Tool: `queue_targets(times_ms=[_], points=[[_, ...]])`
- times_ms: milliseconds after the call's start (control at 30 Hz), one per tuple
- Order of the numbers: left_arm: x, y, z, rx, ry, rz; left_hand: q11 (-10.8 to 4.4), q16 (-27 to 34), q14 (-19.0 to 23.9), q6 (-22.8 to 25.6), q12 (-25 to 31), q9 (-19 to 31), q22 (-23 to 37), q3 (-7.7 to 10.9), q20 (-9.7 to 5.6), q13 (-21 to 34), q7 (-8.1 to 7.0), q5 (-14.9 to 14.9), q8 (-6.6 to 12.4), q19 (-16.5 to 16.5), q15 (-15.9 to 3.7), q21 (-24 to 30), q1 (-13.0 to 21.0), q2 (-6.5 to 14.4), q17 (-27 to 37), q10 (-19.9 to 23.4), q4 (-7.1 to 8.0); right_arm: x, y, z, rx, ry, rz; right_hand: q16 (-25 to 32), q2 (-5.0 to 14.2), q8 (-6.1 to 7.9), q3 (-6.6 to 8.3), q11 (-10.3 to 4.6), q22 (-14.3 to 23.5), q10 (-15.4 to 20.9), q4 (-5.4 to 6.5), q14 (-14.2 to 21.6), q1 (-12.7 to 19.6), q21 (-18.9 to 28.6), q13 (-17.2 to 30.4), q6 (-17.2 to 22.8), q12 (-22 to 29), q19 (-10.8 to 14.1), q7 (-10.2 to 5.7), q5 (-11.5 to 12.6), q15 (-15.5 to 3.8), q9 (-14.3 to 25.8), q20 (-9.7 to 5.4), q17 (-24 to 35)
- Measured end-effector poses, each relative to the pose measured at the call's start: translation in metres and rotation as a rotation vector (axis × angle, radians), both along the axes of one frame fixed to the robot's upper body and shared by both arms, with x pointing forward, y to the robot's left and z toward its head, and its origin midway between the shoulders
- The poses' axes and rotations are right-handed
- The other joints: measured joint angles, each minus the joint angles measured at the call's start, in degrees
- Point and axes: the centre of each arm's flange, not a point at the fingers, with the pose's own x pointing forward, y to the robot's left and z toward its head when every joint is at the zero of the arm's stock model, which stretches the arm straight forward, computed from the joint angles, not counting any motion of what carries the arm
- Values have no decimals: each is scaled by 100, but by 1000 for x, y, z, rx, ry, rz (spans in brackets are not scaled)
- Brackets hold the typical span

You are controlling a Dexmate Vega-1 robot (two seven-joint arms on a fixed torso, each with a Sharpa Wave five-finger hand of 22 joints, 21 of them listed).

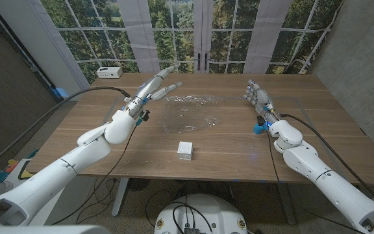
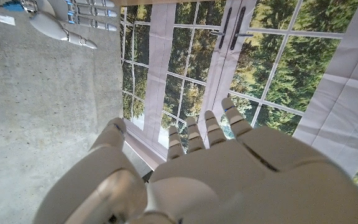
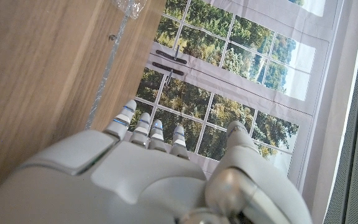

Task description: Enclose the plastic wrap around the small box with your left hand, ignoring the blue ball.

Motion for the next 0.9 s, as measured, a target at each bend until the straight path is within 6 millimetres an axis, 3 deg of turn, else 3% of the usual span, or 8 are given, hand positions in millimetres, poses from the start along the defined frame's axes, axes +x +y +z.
queue_targets(times_ms=[900], points=[[-35, -26, 3, 329, -170, 12, -67, 0, 102, 10, 0, 0, -27, 0, -32, 1, -54, 0, -50, 110, -102, 0, -55, 6, 10, 67, 0, -8, 4, -5, 6, 1, -15, 0, 31, 0, 0, 21, 0, 20, 0, 30, 31, 0, 1, 10, 0, 0, -11, 0, -31, 0, 0, 1]])
